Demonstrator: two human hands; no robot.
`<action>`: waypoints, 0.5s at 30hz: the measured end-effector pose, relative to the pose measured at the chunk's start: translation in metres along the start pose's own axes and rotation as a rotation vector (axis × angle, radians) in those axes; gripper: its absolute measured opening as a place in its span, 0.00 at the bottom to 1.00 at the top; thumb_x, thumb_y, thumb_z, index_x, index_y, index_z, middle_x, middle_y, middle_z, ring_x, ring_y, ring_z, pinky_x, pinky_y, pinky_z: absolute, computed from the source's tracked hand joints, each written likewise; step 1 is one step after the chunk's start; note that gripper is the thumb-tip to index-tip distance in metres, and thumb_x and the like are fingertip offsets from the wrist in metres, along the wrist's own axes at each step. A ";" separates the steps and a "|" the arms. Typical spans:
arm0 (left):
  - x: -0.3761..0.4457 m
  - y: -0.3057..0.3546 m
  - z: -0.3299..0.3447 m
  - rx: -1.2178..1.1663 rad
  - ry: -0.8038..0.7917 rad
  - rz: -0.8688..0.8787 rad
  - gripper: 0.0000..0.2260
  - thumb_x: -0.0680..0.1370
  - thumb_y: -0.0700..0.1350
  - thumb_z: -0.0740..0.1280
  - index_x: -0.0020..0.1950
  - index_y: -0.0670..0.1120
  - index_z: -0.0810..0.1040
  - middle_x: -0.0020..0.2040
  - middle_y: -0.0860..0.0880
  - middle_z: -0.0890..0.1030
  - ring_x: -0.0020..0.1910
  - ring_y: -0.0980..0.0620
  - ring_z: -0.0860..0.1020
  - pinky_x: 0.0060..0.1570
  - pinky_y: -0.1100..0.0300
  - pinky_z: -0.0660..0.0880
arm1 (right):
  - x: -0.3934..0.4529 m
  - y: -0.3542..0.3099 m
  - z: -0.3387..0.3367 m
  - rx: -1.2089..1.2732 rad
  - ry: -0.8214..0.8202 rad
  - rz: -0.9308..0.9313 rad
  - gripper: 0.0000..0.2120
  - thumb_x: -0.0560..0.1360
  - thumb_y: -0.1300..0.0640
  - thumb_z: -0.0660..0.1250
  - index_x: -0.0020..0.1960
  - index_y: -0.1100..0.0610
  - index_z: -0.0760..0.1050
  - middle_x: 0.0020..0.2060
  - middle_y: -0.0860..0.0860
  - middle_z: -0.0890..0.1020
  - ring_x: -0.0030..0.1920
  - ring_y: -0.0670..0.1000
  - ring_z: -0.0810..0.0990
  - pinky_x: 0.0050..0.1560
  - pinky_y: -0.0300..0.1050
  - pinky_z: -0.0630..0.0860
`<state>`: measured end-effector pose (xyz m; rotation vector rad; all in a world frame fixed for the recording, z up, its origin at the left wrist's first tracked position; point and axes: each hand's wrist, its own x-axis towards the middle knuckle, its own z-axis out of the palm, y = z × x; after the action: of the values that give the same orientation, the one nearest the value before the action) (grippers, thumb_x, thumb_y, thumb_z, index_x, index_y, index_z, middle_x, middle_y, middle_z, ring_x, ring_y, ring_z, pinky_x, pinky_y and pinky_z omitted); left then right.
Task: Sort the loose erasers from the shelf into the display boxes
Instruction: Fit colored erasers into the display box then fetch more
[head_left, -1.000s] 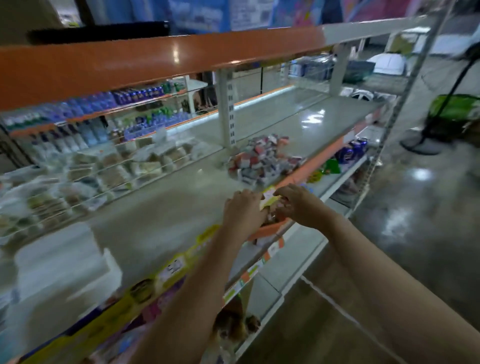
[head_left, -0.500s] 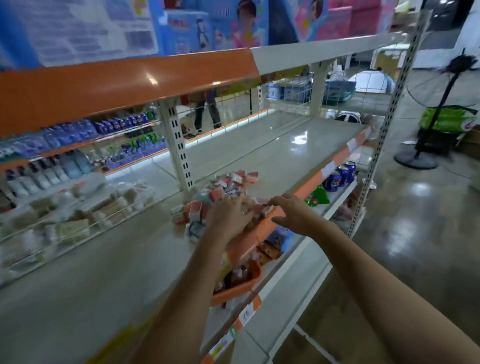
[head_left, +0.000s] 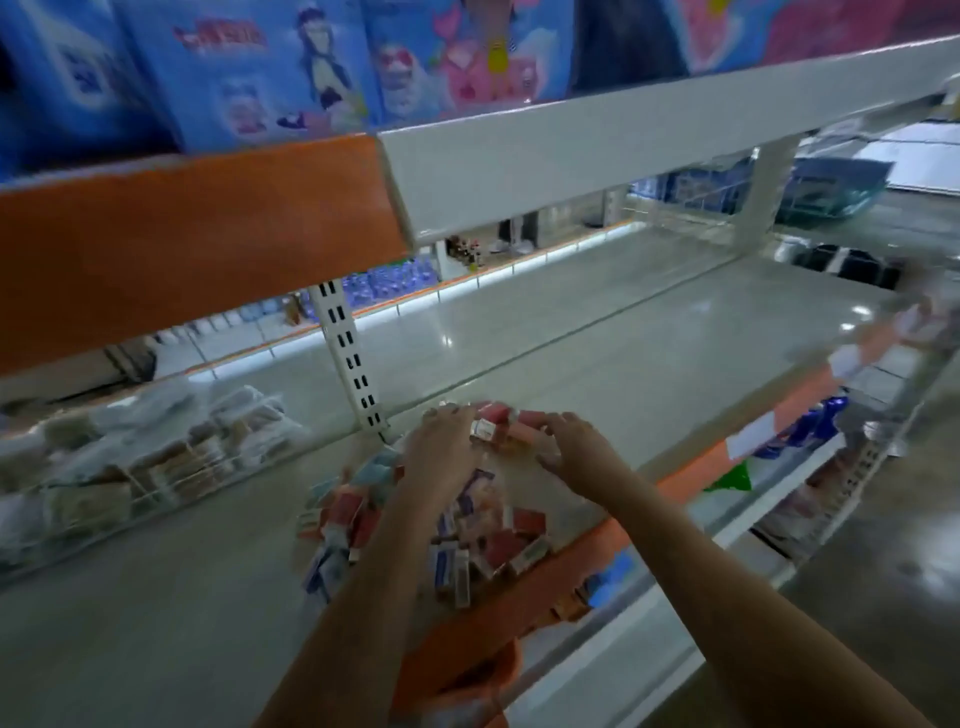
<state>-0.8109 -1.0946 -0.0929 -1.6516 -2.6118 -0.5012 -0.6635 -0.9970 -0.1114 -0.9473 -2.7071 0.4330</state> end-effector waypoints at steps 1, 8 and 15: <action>0.005 0.002 0.003 -0.001 0.013 -0.021 0.16 0.77 0.46 0.64 0.65 0.49 0.73 0.62 0.49 0.76 0.61 0.48 0.72 0.59 0.52 0.71 | 0.009 0.003 0.003 -0.033 -0.009 -0.061 0.21 0.78 0.58 0.61 0.71 0.56 0.66 0.64 0.57 0.73 0.61 0.58 0.71 0.58 0.47 0.66; 0.023 0.009 0.018 0.128 0.025 -0.168 0.17 0.78 0.49 0.62 0.66 0.50 0.73 0.65 0.50 0.73 0.63 0.49 0.68 0.61 0.55 0.68 | 0.044 0.031 0.023 0.104 -0.015 -0.105 0.14 0.78 0.53 0.61 0.62 0.56 0.72 0.54 0.54 0.74 0.57 0.54 0.72 0.56 0.42 0.66; 0.005 0.022 0.023 0.067 0.128 -0.278 0.14 0.75 0.50 0.67 0.60 0.51 0.76 0.60 0.50 0.77 0.58 0.49 0.71 0.59 0.56 0.68 | 0.052 0.044 0.018 0.226 -0.126 -0.211 0.13 0.76 0.57 0.62 0.60 0.58 0.71 0.55 0.54 0.73 0.57 0.54 0.70 0.57 0.42 0.67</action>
<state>-0.7899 -1.0759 -0.1079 -1.2013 -2.7403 -0.4995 -0.6839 -0.9351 -0.1368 -0.5850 -2.7547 0.7578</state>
